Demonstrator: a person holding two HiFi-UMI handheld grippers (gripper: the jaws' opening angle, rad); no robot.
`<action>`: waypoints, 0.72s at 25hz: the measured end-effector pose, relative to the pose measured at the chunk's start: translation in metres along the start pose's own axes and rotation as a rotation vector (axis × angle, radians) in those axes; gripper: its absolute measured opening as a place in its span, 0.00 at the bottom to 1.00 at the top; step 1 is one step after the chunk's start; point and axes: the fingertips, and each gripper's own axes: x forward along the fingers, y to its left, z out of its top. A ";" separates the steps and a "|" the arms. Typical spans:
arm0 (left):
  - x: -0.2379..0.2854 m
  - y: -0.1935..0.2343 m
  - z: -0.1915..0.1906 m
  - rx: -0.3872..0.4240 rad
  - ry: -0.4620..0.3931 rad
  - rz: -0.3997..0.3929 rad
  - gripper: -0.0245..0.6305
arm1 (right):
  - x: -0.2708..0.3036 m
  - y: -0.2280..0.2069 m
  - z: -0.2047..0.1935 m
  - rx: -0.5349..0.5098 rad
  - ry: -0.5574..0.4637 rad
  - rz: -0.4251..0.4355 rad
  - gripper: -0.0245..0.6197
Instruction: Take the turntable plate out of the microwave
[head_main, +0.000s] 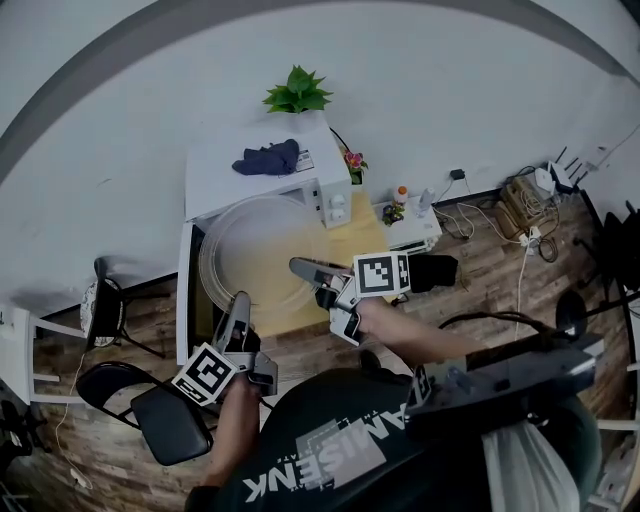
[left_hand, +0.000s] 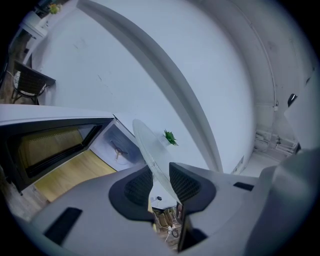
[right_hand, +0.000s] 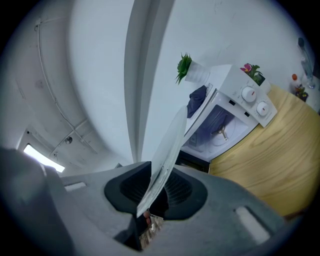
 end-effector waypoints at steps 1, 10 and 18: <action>0.000 0.002 0.001 0.011 0.002 0.008 0.20 | 0.001 0.000 0.000 -0.008 0.003 -0.003 0.16; 0.003 0.003 0.003 0.010 0.000 0.004 0.20 | 0.005 -0.003 0.003 0.001 0.003 -0.002 0.16; -0.002 0.004 0.004 0.042 -0.006 0.029 0.20 | 0.005 -0.002 0.000 -0.003 0.008 0.001 0.16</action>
